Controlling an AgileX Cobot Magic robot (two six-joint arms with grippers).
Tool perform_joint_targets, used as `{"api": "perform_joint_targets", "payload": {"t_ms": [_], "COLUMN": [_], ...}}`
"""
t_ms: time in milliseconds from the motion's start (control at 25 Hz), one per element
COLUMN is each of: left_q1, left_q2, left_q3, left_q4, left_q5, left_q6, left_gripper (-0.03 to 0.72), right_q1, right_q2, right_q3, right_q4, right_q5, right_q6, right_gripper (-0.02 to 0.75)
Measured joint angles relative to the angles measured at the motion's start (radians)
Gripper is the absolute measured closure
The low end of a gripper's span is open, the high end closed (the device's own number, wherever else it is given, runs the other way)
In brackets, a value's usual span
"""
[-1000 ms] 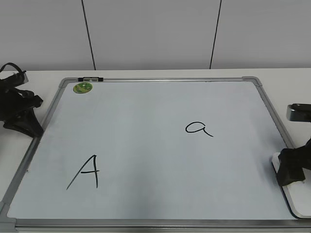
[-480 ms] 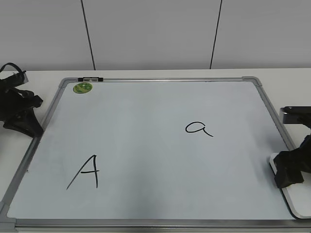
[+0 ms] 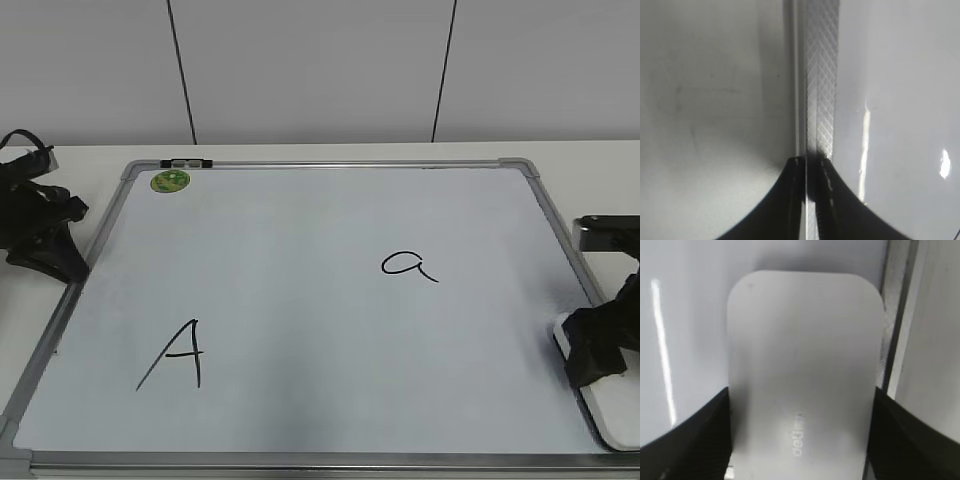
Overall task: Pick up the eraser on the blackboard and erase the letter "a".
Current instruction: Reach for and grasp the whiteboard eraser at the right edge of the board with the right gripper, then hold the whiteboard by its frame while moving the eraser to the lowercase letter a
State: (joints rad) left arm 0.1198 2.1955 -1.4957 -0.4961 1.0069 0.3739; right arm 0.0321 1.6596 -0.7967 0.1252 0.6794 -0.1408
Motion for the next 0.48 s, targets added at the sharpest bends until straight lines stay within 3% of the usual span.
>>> {"api": "perform_joint_targets", "payload": {"t_ms": [480], "left_q1": [0.0], "left_q2": [0.0], "left_q3": [0.0], "left_q4": [0.0], "left_q5": [0.0], "left_q6": [0.0], "left_gripper": [0.657], "right_q1": [0.001], "right_q2": [-0.066], "right_q3": [-0.132], "right_q4": [0.002], "right_q5": [0.177], "right_q6": [0.002], "right_gripper": [0.195]}}
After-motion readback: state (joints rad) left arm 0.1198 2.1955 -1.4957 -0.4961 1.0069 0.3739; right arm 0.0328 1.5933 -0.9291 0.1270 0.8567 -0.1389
